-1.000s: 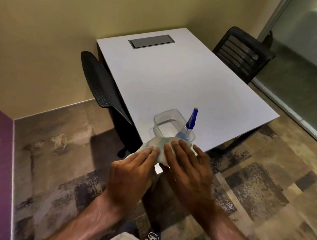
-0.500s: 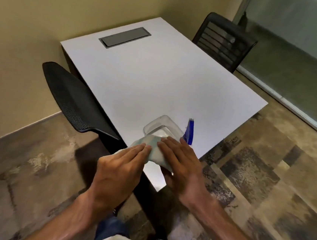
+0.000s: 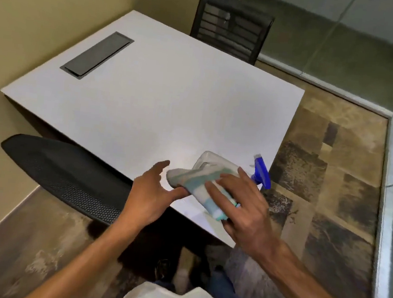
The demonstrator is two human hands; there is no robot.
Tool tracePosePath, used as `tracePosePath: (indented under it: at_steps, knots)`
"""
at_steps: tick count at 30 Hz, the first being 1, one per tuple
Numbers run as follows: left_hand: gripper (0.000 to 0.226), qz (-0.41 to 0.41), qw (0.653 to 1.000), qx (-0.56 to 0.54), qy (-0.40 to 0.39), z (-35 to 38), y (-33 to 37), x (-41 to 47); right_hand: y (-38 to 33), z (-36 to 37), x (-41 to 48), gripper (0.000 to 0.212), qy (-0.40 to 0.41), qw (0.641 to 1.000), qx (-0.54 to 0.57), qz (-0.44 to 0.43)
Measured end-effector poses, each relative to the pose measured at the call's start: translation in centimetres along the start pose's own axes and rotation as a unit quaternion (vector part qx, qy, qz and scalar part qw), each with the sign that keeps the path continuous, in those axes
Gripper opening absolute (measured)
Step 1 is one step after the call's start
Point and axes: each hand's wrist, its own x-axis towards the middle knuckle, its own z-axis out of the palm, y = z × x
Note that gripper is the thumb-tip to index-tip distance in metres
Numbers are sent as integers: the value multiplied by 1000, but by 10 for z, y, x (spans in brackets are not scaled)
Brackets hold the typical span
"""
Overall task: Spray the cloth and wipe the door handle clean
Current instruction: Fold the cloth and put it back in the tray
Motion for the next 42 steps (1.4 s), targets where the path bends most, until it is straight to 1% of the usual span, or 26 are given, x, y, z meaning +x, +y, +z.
tracePosePath:
  at_steps: [1,2,3,5,6,7,8,10,11,12,13,15,17,19,21,23,26,28,30,32,33,34,37,39,41,42]
  knots:
    - [97,-41,995,-68,-59,-7,3,10,-4,1,2,27,0,1000,-21,-8]
    - [97,-83,977,-158,-119,-13,5,19,-8,2,4,28,1,999,-44,-20]
    - [87,-125,946,-250,-164,-19,7,29,-10,4,5,30,2,997,-69,-35]
    - [56,-175,883,-391,-191,-27,11,51,-14,7,6,29,-2,991,-118,-68]
    - [42,-181,875,-409,-187,-28,14,61,-15,9,5,27,-10,987,-139,-82]
    - [30,-176,888,-387,-177,-28,17,71,-16,13,3,26,-21,984,-153,-94]
    - [24,-156,914,-336,-166,-25,20,80,-16,16,1,27,-32,981,-160,-102]
    - [34,-81,964,-199,-159,-18,25,96,-14,25,-4,32,-46,978,-172,-111]
    - [37,-27,981,-117,-155,-15,28,102,-13,30,-6,33,-50,977,-176,-113]
    - [36,40,988,-28,-148,-12,30,107,-12,35,-8,32,-54,976,-178,-113]
    - [34,113,982,59,-142,-9,32,110,-9,40,-10,30,-58,975,-181,-113]
    - [34,244,941,187,-140,-2,35,117,-5,48,-15,31,-75,972,-194,-112]
    - [40,331,891,270,-155,8,37,122,2,55,-20,37,-103,968,-198,-111]
    - [43,377,844,347,-160,18,39,124,11,60,-22,40,-124,964,-210,-107]
    - [45,410,809,394,-151,25,38,128,17,65,-23,36,-142,957,-230,-101]
    - [50,425,799,403,-136,29,37,136,21,69,-24,42,-162,952,-243,-92]
    - [52,422,814,379,-124,34,40,149,23,80,-21,58,-214,943,-249,-46]
    - [58,444,788,409,-123,36,42,158,23,90,-15,70,-259,933,-251,-9]
    - [65,484,737,453,-133,38,40,167,23,99,-8,79,-311,915,-255,28]
    - [67,514,689,489,-149,43,38,180,25,110,-2,76,-348,901,-250,68]
    - [67,525,675,495,-154,47,36,189,26,117,0,72,-361,896,-246,81]
    - [66,532,666,497,-162,50,34,198,27,124,2,68,-371,891,-245,90]
    - [59,535,662,484,-204,62,27,223,31,145,1,60,-395,876,-247,123]
    - [51,527,658,485,-232,71,21,237,34,159,-4,48,-394,873,-250,141]
    - [48,529,651,482,-253,80,16,248,36,169,-11,51,-418,859,-242,167]
    - [48,540,634,484,-269,84,12,253,36,172,-14,53,-436,850,-237,177]
